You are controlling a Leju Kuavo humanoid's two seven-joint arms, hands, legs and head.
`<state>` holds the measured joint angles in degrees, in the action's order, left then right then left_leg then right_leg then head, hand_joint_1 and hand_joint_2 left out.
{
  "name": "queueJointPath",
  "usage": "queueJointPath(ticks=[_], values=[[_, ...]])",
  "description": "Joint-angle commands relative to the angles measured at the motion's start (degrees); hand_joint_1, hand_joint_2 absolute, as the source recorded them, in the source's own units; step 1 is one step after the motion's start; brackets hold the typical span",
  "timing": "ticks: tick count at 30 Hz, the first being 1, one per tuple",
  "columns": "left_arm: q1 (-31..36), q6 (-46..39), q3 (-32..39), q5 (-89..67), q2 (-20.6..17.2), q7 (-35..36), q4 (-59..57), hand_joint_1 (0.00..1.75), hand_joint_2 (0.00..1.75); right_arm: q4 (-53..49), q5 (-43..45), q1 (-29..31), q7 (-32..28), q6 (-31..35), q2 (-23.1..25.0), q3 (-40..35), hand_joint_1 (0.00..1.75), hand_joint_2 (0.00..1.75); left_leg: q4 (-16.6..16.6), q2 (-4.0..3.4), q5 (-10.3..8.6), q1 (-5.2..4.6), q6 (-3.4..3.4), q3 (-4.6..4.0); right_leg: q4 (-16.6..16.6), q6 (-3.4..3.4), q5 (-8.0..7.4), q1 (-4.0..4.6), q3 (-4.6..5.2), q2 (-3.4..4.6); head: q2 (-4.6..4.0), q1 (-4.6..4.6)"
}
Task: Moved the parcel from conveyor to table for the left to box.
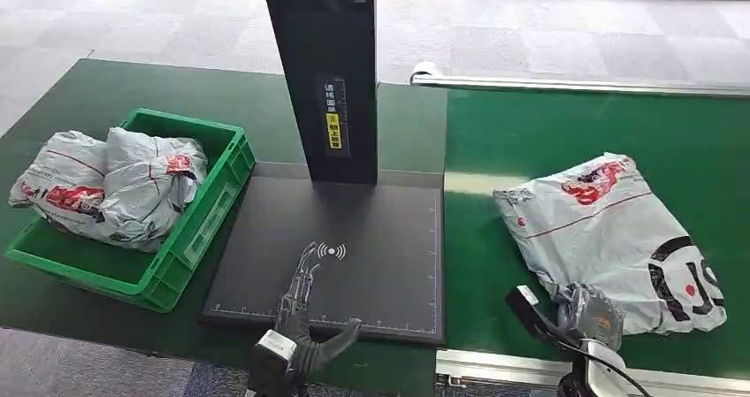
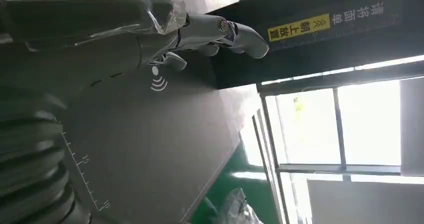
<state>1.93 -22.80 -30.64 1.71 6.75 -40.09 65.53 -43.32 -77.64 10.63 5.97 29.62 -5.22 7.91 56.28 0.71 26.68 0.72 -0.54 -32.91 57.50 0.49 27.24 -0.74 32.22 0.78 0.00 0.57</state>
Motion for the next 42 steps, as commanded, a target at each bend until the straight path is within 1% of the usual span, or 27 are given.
queueJointPath(ticks=[1, 4, 6, 7, 9, 10, 12, 13, 14, 15, 17, 19, 22, 23, 24, 26, 28, 29, 30, 32, 36, 37, 39, 41, 42], values=[[-1.2, -0.4, -1.6, 0.3, -0.4, 0.1, -1.4, 0.00, 1.75, 0.6, 0.8, 0.2, -0.9, -0.1, 1.3, 2.2, 1.75, 1.75, -0.1, -0.09, 0.02, -0.02, 0.04, 0.11, -0.1, -0.02, 0.00, 0.00, -0.11, -0.02, 0.00, 0.00], [-1.5, -0.9, -1.7, 0.5, -0.7, 0.1, -1.1, 0.00, 1.75, 0.0, 2.9, 0.2, -2.7, 0.4, 1.7, 2.5, 1.75, 1.75, 0.0, -0.06, 0.02, -0.02, 0.02, 0.08, 0.0, -0.02, 0.01, -0.01, -0.08, -0.01, 0.00, 0.00], [-1.9, -2.0, -1.7, 0.7, -0.9, 0.1, -0.6, 0.00, 1.75, -1.7, 6.8, -0.1, -6.0, 0.7, 2.6, 2.8, 1.75, 1.75, -0.1, -0.09, 0.03, -0.02, 0.01, 0.09, -0.1, -0.03, 0.01, 0.00, -0.09, 0.01, 0.00, 0.00], [-2.3, -4.0, -1.8, 0.4, -1.1, 0.1, 0.2, 0.00, 1.75, -5.0, 11.8, -0.9, -10.0, -0.2, 3.2, 2.7, 1.75, 1.75, 0.0, -0.11, 0.03, -0.02, 0.01, 0.09, 0.0, -0.03, 0.01, -0.01, -0.07, 0.04, 0.00, 0.00], [-3.0, -6.3, -1.3, 0.3, -1.1, 0.1, 1.1, 0.00, 1.75, -13.2, 15.9, -3.4, -13.0, -0.6, 3.9, 0.7, 1.75, 1.75, 0.0, -0.14, 0.04, -0.02, 0.00, 0.07, 0.0, -0.04, 0.01, -0.01, -0.04, 0.06, 0.00, 0.00], [-3.4, -7.3, -0.9, 0.7, -1.2, 0.1, 1.8, 0.00, 1.75, -20.6, 17.2, -5.7, -13.6, -1.0, 3.9, -1.6, 1.75, 1.75, 0.0, -0.15, 0.04, -0.02, 0.00, 0.02, 0.0, -0.03, 0.01, -0.01, 0.02, 0.08, 0.00, 0.00], [-3.9, -8.5, -0.3, 0.9, -1.4, 0.1, 2.5, 0.00, 1.75, -32.2, 20.2, -8.3, -15.1, -3.2, 3.1, -6.2, 1.75, 1.75, 0.0, -0.16, 0.06, -0.04, 0.00, -0.02, 0.1, -0.04, 0.04, -0.03, 0.07, 0.07, 0.00, 0.00], [-4.0, -9.0, -0.1, 1.0, -1.5, 0.1, 2.7, 0.00, 1.75, -36.3, 22.2, -8.8, -16.4, -4.6, 2.7, -8.3, 1.75, 1.75, 0.0, -0.15, 0.05, -0.05, 0.00, -0.02, 0.0, -0.04, 0.03, -0.03, 0.08, 0.07, 0.00, 0.00], [-4.0, -10.1, 0.2, 1.0, -1.5, 0.1, 2.3, 0.00, 1.75, -39.7, 24.0, -9.1, -17.6, -5.4, 2.0, -10.8, 1.75, 1.75, 0.1, -0.26, 0.11, -0.06, 0.01, -0.05, 0.1, -0.06, 0.07, -0.04, 0.14, 0.13, 0.00, 0.00], [-3.9, -10.0, 0.7, 2.1, -1.3, 0.1, 1.6, 0.00, 1.75, -42.6, 24.9, -9.1, -18.1, -6.2, 1.4, -13.1, 1.75, 1.75, 0.0, -0.19, 0.06, -0.05, 0.01, -0.07, 0.1, -0.03, 0.03, -0.04, 0.12, 0.11, 0.00, 0.00], [-3.3, -10.3, 1.2, 2.5, -1.1, 0.1, 0.7, 0.00, 1.75, -46.8, 23.5, -7.7, -19.4, -9.2, 0.1, -18.9, 1.75, 1.75, 0.1, -0.43, 0.11, -0.10, 0.02, -0.12, 0.2, -0.04, 0.02, -0.08, 0.25, 0.31, 0.00, 0.00], [-2.8, -9.9, 1.5, 2.5, -0.7, 0.1, -0.2, 0.00, 1.75, -48.2, 21.7, -5.3, -19.1, -12.7, 0.0, -23.3, 1.75, 1.75, 0.0, -0.33, 0.05, -0.09, 0.02, -0.15, 0.1, -0.02, -0.01, -0.07, 0.24, 0.24, 0.00, 0.00], [-1.9, -9.4, 1.5, 2.5, 0.1, 0.1, -1.8, 0.00, 1.75, -45.6, 22.2, -0.1, -19.0, -18.1, -0.4, -29.8, 1.75, 1.75, 0.0, -0.44, 0.03, -0.07, 0.01, -0.11, 0.1, -0.03, -0.05, -0.06, 0.27, 0.35, 0.00, 0.00], [-1.5, -8.6, 1.7, 3.2, 0.4, 0.1, -2.5, 0.00, 1.75, -43.5, 25.8, 2.1, -19.8, -20.9, -0.1, -31.8, 1.75, 1.75, 0.0, -0.30, 0.02, -0.04, 0.01, -0.10, 0.1, -0.02, -0.03, -0.02, 0.15, 0.21, 0.00, -0.04], [-1.1, -8.5, 1.7, 3.3, 0.6, 0.1, -2.8, 0.00, 1.75, -42.4, 26.0, 3.3, -19.9, -21.5, 0.2, -32.6, 1.75, 1.75, 0.0, -0.51, 0.02, -0.06, 0.02, -0.09, 0.1, -0.03, -0.09, -0.03, 0.22, 0.39, 0.00, 0.00], [-0.3, -7.9, 2.0, 3.1, 1.6, 0.1, -3.6, 0.00, 1.75, -35.9, 29.4, 8.9, -20.3, -25.5, 1.9, -36.5, 1.75, 1.75, 0.0, -0.38, 0.01, -0.03, 0.02, -0.01, 0.0, -0.02, -0.07, -0.01, 0.12, 0.30, 0.00, -0.04], [0.0, -7.8, 2.1, 3.0, 1.8, 0.1, -4.0, 0.00, 1.75, -33.6, 29.8, 10.7, -20.2, -25.9, 2.6, -37.9, 1.75, 1.75, 0.0, -0.51, 0.00, -0.05, 0.02, 0.03, 0.0, -0.03, -0.10, -0.03, 0.13, 0.40, 0.00, -0.02], [0.0, -7.8, 2.1, 3.0, 1.8, 0.1, -4.0, 0.00, 1.75, -33.6, 29.8, 10.7, -20.2, -25.9, 2.6, -37.9, 1.75, 1.75, 0.0, -0.37, -0.01, -0.02, 0.01, 0.02, 0.0, -0.03, -0.08, 0.00, 0.07, 0.27, 0.00, -0.02], [0.0, -7.8, 2.1, 3.0, 1.8, 0.1, -4.0, 0.00, 1.75, -33.6, 29.8, 10.7, -20.2, -25.9, 2.6, -37.9, 1.75, 1.75, 0.0, -0.46, -0.03, -0.05, 0.02, 0.04, 0.0, -0.04, -0.10, -0.02, 0.09, 0.31, 0.00, -0.02], [0.1, -7.0, 1.9, 3.3, 1.6, 0.1, -3.9, 0.00, 1.75, -29.5, 31.8, 13.4, -20.2, -28.7, 3.4, -41.7, 1.75, 1.75, 0.0, -0.23, -0.02, -0.02, 0.00, 0.10, 0.0, -0.03, -0.03, -0.01, -0.02, 0.15, 0.00, 0.00], [0.0, -6.7, 1.5, 3.3, 2.3, 0.1, -3.6, 0.00, 1.75, -23.4, 34.2, 15.2, -20.1, -30.6, 5.9, -47.8, 1.75, 1.75, -0.1, -0.47, 0.01, -0.02, 0.01, 0.18, -0.1, -0.05, -0.08, 0.01, -0.05, 0.35, 0.00, 0.00], [0.2, -6.8, 1.5, 3.1, 2.6, 0.1, -3.6, 0.00, 1.75, -22.8, 34.4, 15.0, -19.9, -30.6, 6.5, -49.3, 1.75, 1.75, -0.1, -0.48, 0.02, 0.00, 0.00, 0.18, -0.1, -0.05, -0.09, 0.03, -0.06, 0.37, 0.00, -0.02], [0.5, -6.9, 1.6, 3.2, 2.8, 0.1, -3.8, 0.00, 1.75, -22.5, 34.9, 14.9, -19.8, -30.6, 7.0, -50.4, 1.75, 1.75, -0.1, -0.20, -0.01, -0.01, -0.01, 0.10, 0.0, -0.04, -0.02, 0.02, -0.04, 0.14, 0.00, -0.02], [0.9, -7.2, 1.8, 3.2, 2.9, 0.1, -3.7, 0.00, 1.75, -21.9, 36.3, 15.9, -19.5, -31.2, 7.2, -52.8, 1.75, 1.75, 0.0, -0.20, -0.01, 0.01, 0.00, 0.09, 0.0, -0.04, -0.03, 0.03, -0.02, 0.12, 0.00, -0.02], [0.9, -7.2, 1.8, 3.2, 2.9, 0.1, -3.7, 0.00, 1.75, -21.9, 36.3, 15.9, -19.5, -31.2, 7.2, -52.8, 1.75, 1.75, 0.0, -0.20, -0.01, 0.00, 0.00, 0.06, 0.0, -0.03, -0.02, 0.02, 0.01, 0.13, 0.00, 0.00]])
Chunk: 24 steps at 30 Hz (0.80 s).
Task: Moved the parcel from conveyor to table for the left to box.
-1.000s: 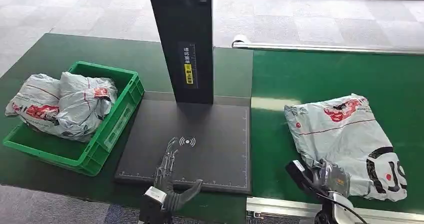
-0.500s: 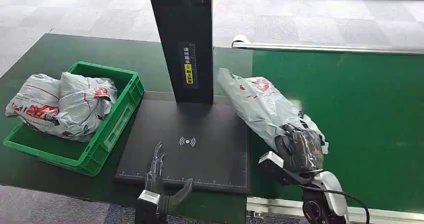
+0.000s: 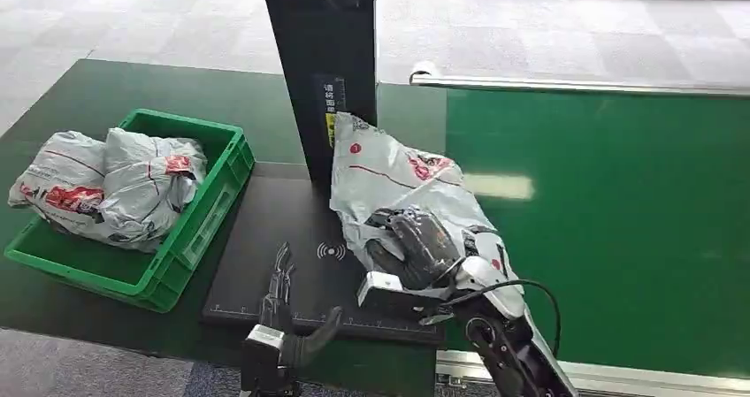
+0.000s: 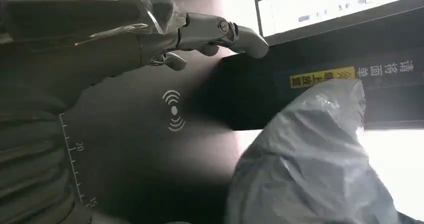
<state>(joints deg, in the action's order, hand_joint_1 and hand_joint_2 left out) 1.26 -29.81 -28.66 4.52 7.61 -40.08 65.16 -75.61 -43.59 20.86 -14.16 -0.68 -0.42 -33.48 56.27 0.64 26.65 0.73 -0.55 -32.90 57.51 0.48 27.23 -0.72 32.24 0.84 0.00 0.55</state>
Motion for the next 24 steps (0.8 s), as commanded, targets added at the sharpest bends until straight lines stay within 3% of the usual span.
queueJointPath(ticks=[1, 2, 3, 4, 11, 19, 24], values=[[1.6, -0.1, 0.0, 0.4, 1.9, 0.1, -3.1, 0.00, 1.75, 11.4, 3.1, 6.5, 0.8, -1.7, 2.8, -12.0, 1.75, 1.75, 0.0, -0.21, 0.03, -0.01, 0.03, 0.08, 0.0, -0.02, -0.03, 0.01, -0.03, 0.11, 0.00, 0.00], [1.5, -0.2, 0.1, 0.4, 1.9, 0.1, -3.1, 0.00, 1.75, 12.1, 4.2, 7.0, 0.9, -2.6, 3.1, -12.4, 1.75, 1.75, 0.0, -0.19, 0.03, -0.03, 0.03, 0.05, 0.0, -0.01, -0.02, -0.01, -0.01, 0.11, 0.00, 0.02], [1.4, -0.4, 0.3, 0.5, 1.8, 0.1, -2.9, 0.00, 1.75, 13.1, 6.0, 7.6, 0.7, -3.8, 3.6, -12.4, 1.64, 1.75, 0.0, -0.12, 0.02, -0.03, 0.03, 0.03, 0.0, 0.00, -0.01, -0.02, -0.01, 0.07, 0.00, 0.00], [1.2, -0.3, 0.4, 0.6, 1.6, 0.1, -2.7, 0.00, 1.75, 14.6, 6.4, 8.6, 1.0, -4.7, 3.9, -13.0, 0.00, 1.75, 0.0, -0.24, 0.02, -0.03, 0.04, 0.06, 0.0, -0.01, -0.05, -0.01, -0.01, 0.14, 0.00, 0.02], [0.3, -1.2, 0.8, 0.9, 1.2, 0.1, -1.5, 0.00, 1.75, 18.6, 21.3, 9.0, -2.7, -9.8, 4.6, -7.2, 0.00, 1.75, 0.0, -0.08, 0.00, -0.02, 0.02, 0.05, 0.0, -0.02, -0.02, 0.00, -0.05, 0.00, 0.00, 0.00], [-0.2, -1.8, 1.6, 1.2, 0.9, 0.1, -0.3, 0.00, 1.75, 14.6, 34.9, 5.5, -6.0, -12.2, 2.5, 1.2, 0.00, 1.75, 0.0, 0.06, -0.01, -0.01, 0.05, 0.03, -0.1, -0.01, 0.00, 0.01, -0.10, -0.17, 0.00, 0.00], [-1.0, -2.9, 3.4, 0.9, -0.8, 0.1, 2.1, 0.00, 1.75, 4.5, 42.9, -2.4, -11.5, -4.0, -0.4, 12.4, 0.00, 1.75, 0.0, 0.26, -0.03, 0.02, 0.03, -0.01, -0.1, -0.01, 0.03, 0.03, -0.11, -0.33, 0.00, 0.00]])
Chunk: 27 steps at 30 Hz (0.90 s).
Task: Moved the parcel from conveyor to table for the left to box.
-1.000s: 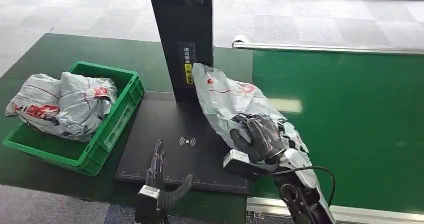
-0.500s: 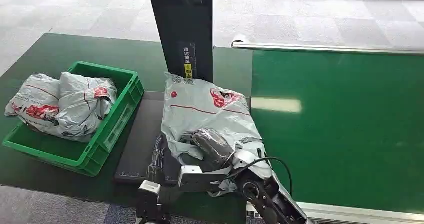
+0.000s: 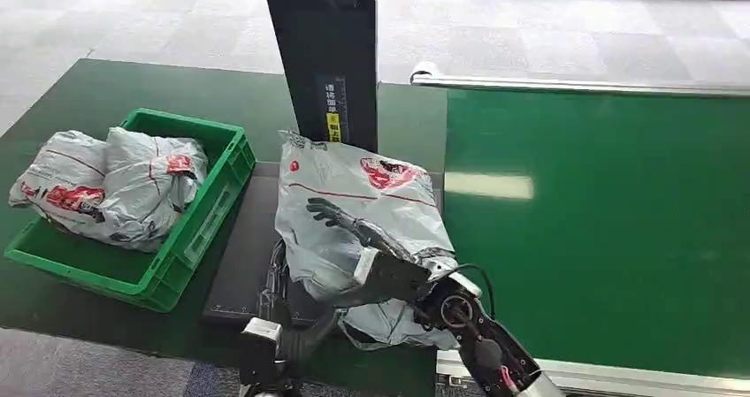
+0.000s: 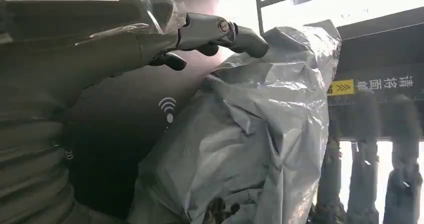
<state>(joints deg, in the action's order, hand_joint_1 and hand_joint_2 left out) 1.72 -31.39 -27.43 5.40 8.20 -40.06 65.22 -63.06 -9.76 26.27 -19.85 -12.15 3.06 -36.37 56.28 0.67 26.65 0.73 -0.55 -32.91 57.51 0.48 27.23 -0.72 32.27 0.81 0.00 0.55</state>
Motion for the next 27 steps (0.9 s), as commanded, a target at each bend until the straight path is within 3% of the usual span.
queueJointPath(ticks=[1, 13, 16, 17, 20, 22, 27], values=[[-1.6, -1.1, 2.3, 0.1, -1.5, 0.1, 2.2, 0.00, 1.75, -8.6, 9.2, -8.3, -6.0, 7.2, -4.2, 15.5, 0.00, 1.75, -0.1, 0.27, -0.03, 0.02, 0.04, 0.01, -0.1, -0.01, 0.04, 0.04, -0.16, -0.37, 0.00, 0.00], [-1.5, -1.2, 2.3, -0.1, -1.3, 0.1, 2.1, 0.00, 1.75, -8.5, 9.1, -8.2, -5.9, 7.4, -3.5, 15.2, 0.00, 1.75, 0.0, 0.00, 0.01, -0.01, 0.03, 0.00, 0.0, -0.01, 0.00, 0.00, -0.03, -0.07, 0.00, 0.00], [-3.0, -4.1, 3.6, -1.7, -2.8, 0.1, 3.9, 0.00, 1.75, -11.5, 11.6, -15.2, -6.5, 13.2, -2.9, 22.1, 0.00, 1.75, 0.0, 0.13, 0.01, 0.02, 0.02, 0.05, -0.1, -0.01, 0.03, 0.03, -0.13, -0.19, 0.00, 0.00], [-4.7, -6.0, 4.8, -3.3, -4.0, 0.1, 6.2, 0.00, 1.75, -13.1, 13.5, -20.2, -5.7, 14.9, -2.2, 27.1, 0.00, 1.75, -0.1, 0.16, 0.01, 0.03, 0.04, 0.08, -0.1, -0.02, 0.03, 0.05, -0.19, -0.27, 0.00, 0.00], [-6.5, -4.9, 7.1, -8.3, -7.6, 0.1, 11.2, 0.00, 1.75, -13.9, 11.6, -27.7, -7.1, 14.4, -0.6, 34.0, 0.00, 1.75, -0.2, 0.44, 0.02, 0.08, 0.01, 0.22, -0.3, -0.03, 0.14, 0.10, -0.42, -0.53, 0.00, 0.02], [-5.3, -2.2, 9.4, -15.1, -8.6, 0.1, 14.5, 0.00, 1.75, -13.8, 11.0, -30.9, -7.7, 12.6, 2.0, 36.8, 0.00, 1.75, -0.1, 0.32, 0.06, 0.06, 0.00, 0.08, -0.1, 0.02, 0.16, 0.07, -0.24, -0.34, 0.00, 0.00], [0.5, -3.8, 16.2, -33.1, -8.3, 5.2, 17.5, 0.00, 1.75, -9.4, 11.3, -31.9, -9.7, 9.8, 4.4, 34.5, 0.00, 1.75, 0.0, 0.32, 0.11, 0.09, -0.03, -0.06, 0.0, -0.01, 0.16, 0.10, -0.07, -0.32, 0.00, -0.02]])
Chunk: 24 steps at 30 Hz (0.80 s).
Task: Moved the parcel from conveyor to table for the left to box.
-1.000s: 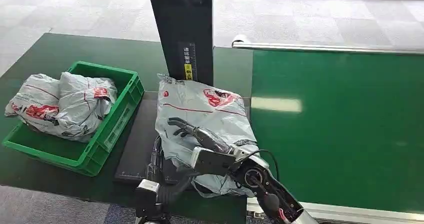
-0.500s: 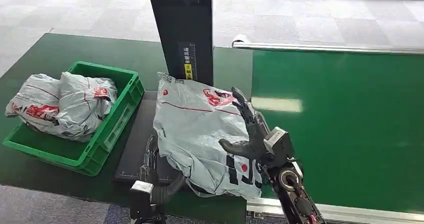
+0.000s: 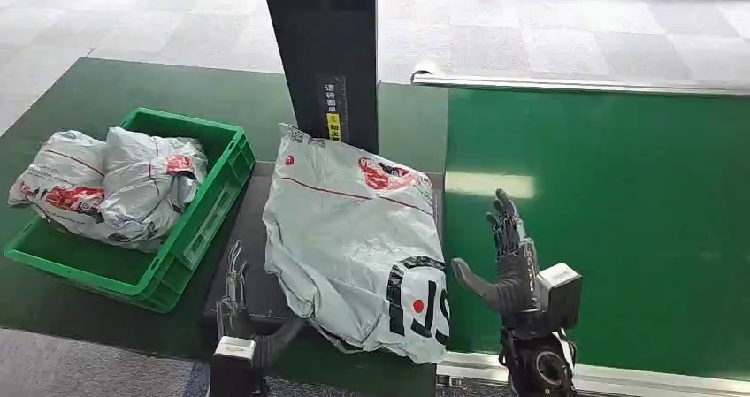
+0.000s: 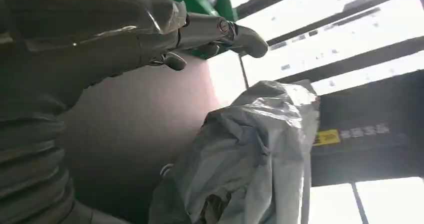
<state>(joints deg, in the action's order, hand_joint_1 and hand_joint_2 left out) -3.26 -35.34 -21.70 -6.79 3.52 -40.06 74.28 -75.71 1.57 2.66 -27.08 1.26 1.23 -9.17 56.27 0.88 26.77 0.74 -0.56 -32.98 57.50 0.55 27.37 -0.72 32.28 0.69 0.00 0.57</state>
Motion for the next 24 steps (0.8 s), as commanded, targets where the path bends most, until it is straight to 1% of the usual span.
queueJointPath(ticks=[1, 4, 6, 7, 8, 10, 12, 14, 17, 20, 22, 23, 24], values=[[7.3, 1.2, 12.8, -21.5, -4.1, 7.5, 7.3, 0.00, 1.75, 3.6, 0.0, -8.5, -2.5, -3.6, 6.0, 6.2, 0.00, 1.75, 0.0, 0.07, -0.03, 0.08, -0.03, -0.02, 0.0, -0.07, 0.01, 0.09, -0.02, -0.14, 0.00, 0.00], [10.7, 3.0, 18.0, -22.3, -5.8, 8.9, 2.9, 0.00, 1.75, 3.5, 1.4, -9.4, -2.6, -3.5, 6.1, 6.2, 0.00, 1.75, -0.1, -0.04, -0.05, 0.13, -0.04, 0.05, 0.0, -0.11, -0.01, 0.15, -0.07, -0.06, 0.00, -0.02], [12.4, 3.3, 20.2, -24.8, -5.8, 7.7, 1.6, 0.00, 1.75, 2.8, 1.4, -9.6, -2.6, -3.8, 6.4, 6.7, 0.00, 1.75, -0.1, -0.06, -0.08, 0.11, -0.04, 0.12, -0.1, -0.12, -0.02, 0.14, -0.12, -0.09, 0.00, -0.02], [13.2, 4.3, 20.0, -26.3, -5.7, 6.4, 2.5, 0.00, 1.75, 2.6, 1.1, -9.2, -2.4, -4.3, 6.3, 7.0, 0.00, 1.75, -0.1, -0.07, -0.07, 0.10, -0.05, 0.14, 0.0, -0.10, 0.00, 0.13, -0.14, -0.05, 0.00, -0.04], [13.9, 5.9, 19.3, -27.8, -5.4, 5.9, 3.7, 0.00, 1.75, 2.9, 0.8, -8.5, -2.0, -4.5, 6.2, 7.4, 0.00, 1.75, -0.1, -0.06, -0.11, 0.11, -0.04, 0.09, 0.0, -0.11, -0.02, 0.15, -0.11, -0.11, 0.00, -0.02], [15.3, 8.7, 16.8, -34.0, -4.4, 8.1, 5.8, 0.00, 1.75, 4.8, 0.3, -6.8, -1.3, -5.0, 6.2, 8.3, 0.00, 1.75, 0.0, -0.02, -0.10, 0.08, -0.04, 0.06, 0.0, -0.07, 0.01, 0.11, -0.08, -0.12, 0.00, 0.00], [15.8, 9.3, 15.0, -37.0, -4.2, 9.4, 6.1, 0.00, 1.75, 6.0, 0.7, -6.1, -1.3, -5.8, 6.2, 8.6, 0.00, 1.75, 0.0, -0.03, -0.11, 0.10, -0.02, 0.05, 0.0, -0.06, 0.00, 0.13, -0.11, -0.16, 0.00, -0.02], [15.9, 9.3, 14.6, -37.4, -3.9, 9.8, 6.0, 0.00, 1.75, 6.3, 0.7, -6.1, -1.3, -5.9, 6.2, 8.6, 0.00, 1.75, 0.0, -0.03, -0.11, 0.07, 0.01, 0.10, -0.1, -0.05, 0.00, 0.10, -0.18, -0.19, 0.00, -0.04], [15.6, 9.3, 14.5, -37.5, -4.2, 9.9, 5.9, 0.00, 1.75, 6.6, 0.8, -6.1, -1.4, -6.0, 6.3, 8.6, 0.00, 1.75, 0.0, -0.13, -0.08, 0.00, -0.04, 0.13, 0.0, -0.04, -0.02, 0.02, -0.14, -0.01, 0.00, -0.02], [15.6, 9.2, 14.5, -37.5, -4.3, 9.9, 5.9, 0.00, 1.75, 6.5, 0.8, -6.1, -1.4, -6.0, 6.3, 8.6, 0.00, 1.75, -0.1, -0.09, -0.09, 0.02, -0.04, 0.15, -0.1, -0.07, -0.01, 0.04, -0.17, -0.11, 0.00, -0.02], [16.4, 10.1, 11.4, -42.6, -5.5, 9.7, 5.6, 0.00, 1.75, 7.0, 0.5, -5.8, -1.6, -6.6, 6.3, 8.4, 0.00, 1.75, 0.0, -0.12, -0.08, 0.03, -0.05, 0.14, 0.0, -0.06, -0.01, 0.04, -0.12, -0.05, 0.00, -0.02], [17.1, 9.5, 9.2, -49.5, -5.9, 11.7, 5.1, 0.00, 1.75, 7.5, 0.2, -5.4, -1.7, -7.0, 6.2, 8.1, 0.00, 1.75, 0.0, -0.13, -0.08, 0.04, -0.04, 0.15, 0.0, -0.07, -0.02, 0.06, -0.14, -0.08, 0.00, -0.02], [17.9, 10.5, 6.9, -52.3, -6.2, 12.2, 4.4, 0.00, 1.75, 8.0, 0.1, -5.0, -1.8, -7.3, 6.3, 7.9, 0.00, 1.75, 0.0, -0.13, -0.08, 0.04, -0.03, 0.12, 0.0, -0.06, -0.02, 0.06, -0.10, -0.06, 0.00, -0.02]])
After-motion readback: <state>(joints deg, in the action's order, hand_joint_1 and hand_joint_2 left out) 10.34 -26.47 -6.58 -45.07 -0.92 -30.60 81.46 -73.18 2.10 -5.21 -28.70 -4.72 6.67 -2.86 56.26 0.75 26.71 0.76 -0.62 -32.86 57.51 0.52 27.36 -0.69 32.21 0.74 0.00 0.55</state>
